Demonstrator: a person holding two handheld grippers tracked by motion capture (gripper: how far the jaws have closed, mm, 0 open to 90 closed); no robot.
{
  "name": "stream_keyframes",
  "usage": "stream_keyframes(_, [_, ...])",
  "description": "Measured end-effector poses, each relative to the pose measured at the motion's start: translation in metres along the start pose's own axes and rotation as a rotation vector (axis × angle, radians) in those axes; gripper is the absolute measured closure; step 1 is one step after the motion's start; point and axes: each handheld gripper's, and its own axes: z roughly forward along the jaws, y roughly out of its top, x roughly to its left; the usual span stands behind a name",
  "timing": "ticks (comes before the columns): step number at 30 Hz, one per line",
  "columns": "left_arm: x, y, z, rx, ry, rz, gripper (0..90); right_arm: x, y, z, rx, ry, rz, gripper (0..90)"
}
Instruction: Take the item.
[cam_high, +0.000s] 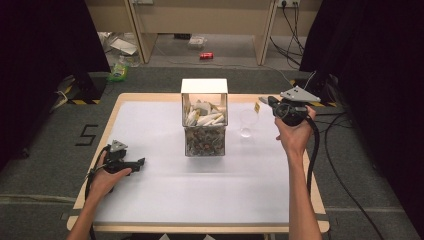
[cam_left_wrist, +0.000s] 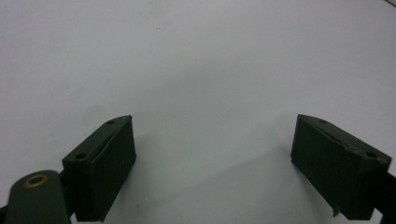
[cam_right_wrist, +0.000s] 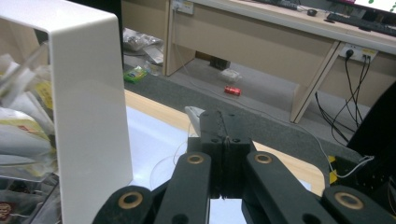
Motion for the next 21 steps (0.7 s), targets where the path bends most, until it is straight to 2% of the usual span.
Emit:
stream_keyframes(13, [0.0, 0.0, 0.0, -0.002, 0.001, -0.001, 12.9, 0.001, -0.011, 0.017, 0.018, 0.004, 0.025, 90.0])
stream_keyframes(21, [0.0, 0.0, 0.0, -0.002, 0.001, -0.001, 12.9, 0.004, -0.014, 0.03, 0.045, 0.0, 0.018, 90.0])
